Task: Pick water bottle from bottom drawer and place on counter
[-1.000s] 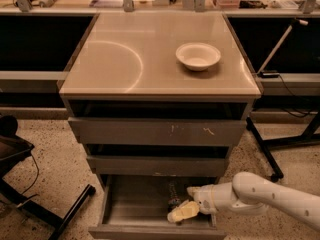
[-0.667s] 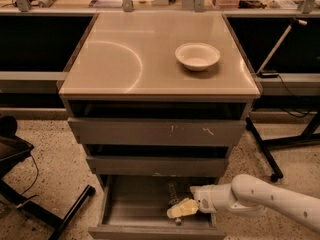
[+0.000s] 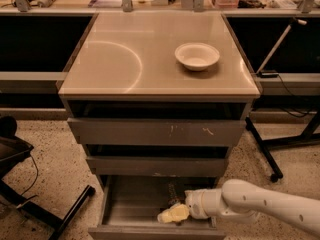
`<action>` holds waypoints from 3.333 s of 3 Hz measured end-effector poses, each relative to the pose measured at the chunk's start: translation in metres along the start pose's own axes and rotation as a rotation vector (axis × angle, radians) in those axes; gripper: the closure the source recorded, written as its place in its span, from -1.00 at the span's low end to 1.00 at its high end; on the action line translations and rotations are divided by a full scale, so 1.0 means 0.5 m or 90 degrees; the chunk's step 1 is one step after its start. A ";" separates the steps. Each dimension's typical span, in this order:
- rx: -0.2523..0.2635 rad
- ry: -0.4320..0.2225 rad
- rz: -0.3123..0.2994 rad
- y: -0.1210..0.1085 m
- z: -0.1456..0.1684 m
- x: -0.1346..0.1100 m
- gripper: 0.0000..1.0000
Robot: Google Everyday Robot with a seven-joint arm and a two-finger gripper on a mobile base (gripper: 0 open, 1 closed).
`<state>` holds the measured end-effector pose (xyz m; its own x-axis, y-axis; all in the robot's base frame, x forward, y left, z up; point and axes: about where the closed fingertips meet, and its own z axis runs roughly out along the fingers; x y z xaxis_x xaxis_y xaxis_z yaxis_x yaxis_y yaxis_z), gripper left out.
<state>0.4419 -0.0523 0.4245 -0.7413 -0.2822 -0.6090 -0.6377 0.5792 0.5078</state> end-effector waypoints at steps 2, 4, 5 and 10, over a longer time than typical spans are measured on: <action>0.119 -0.019 -0.006 0.003 0.001 -0.001 -1.00; 0.183 -0.074 0.022 -0.082 -0.035 -0.020 -1.00; 0.277 -0.120 0.020 -0.156 -0.072 -0.060 -1.00; 0.275 -0.088 0.144 -0.223 0.234 0.020 -1.00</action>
Offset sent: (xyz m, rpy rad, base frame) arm -0.0107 0.0106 0.0068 -0.0606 -0.0330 -0.0484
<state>0.5300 -0.0302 0.2905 -0.7975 -0.0262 -0.6027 -0.2977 0.8860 0.3554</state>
